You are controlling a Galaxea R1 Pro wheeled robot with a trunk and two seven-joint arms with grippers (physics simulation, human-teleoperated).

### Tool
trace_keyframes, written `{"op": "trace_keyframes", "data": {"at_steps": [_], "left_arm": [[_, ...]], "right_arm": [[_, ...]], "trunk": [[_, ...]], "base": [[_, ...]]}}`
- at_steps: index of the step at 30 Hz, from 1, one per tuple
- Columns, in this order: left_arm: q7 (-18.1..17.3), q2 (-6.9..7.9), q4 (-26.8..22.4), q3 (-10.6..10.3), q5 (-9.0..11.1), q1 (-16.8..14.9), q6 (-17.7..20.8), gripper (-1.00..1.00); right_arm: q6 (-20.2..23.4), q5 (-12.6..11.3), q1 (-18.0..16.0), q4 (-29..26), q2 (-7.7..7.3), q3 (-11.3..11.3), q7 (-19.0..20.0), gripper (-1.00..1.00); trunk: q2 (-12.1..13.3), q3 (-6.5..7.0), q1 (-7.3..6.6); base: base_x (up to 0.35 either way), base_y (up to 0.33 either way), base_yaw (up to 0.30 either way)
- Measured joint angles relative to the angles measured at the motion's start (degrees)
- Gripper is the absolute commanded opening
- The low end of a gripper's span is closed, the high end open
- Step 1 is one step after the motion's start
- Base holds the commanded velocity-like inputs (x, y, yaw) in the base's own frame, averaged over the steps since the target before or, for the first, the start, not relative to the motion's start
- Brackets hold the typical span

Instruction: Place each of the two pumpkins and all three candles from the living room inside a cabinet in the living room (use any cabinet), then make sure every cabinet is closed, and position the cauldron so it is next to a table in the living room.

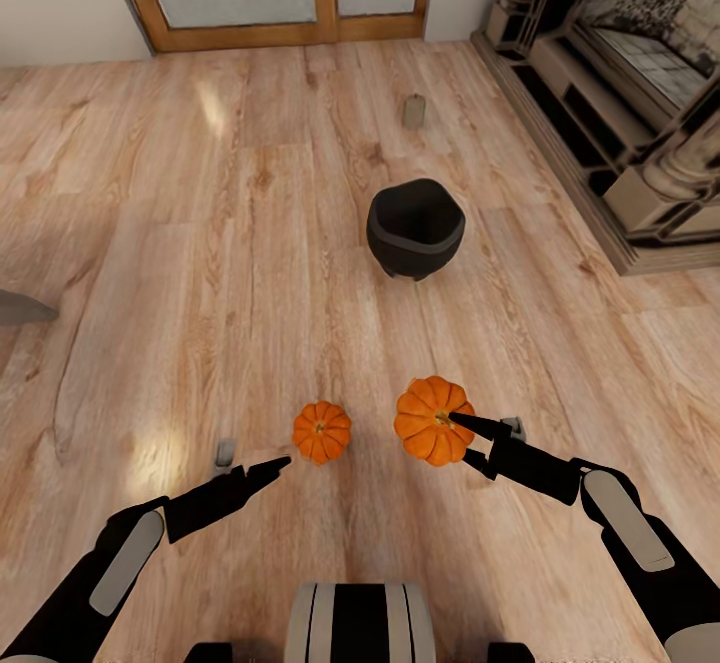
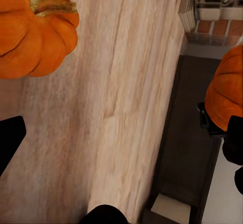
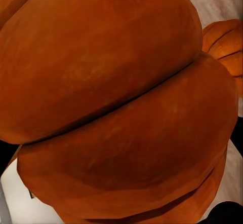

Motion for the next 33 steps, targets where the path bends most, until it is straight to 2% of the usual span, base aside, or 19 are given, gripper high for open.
{"op": "trace_keyframes", "data": {"at_steps": [6,33], "left_arm": [[-2.3,0.01,0.0,0.0,-0.4,0.0,-0.1,1.0],[-3.9,0.1,0.1,0.0,-0.5,0.0,-0.2,1.0]], "right_arm": [[0.0,0.0,0.0,-0.1,0.03,0.0,0.0,-1.0],[0.0,0.0,0.0,-0.3,0.02,0.0,0.0,-1.0]], "trunk": [[-0.1,-1.33,0.15],[-0.4,-7.31,0.85]], "base": [[0.0,0.0,0.0],[0.0,0.0,0.0]]}}
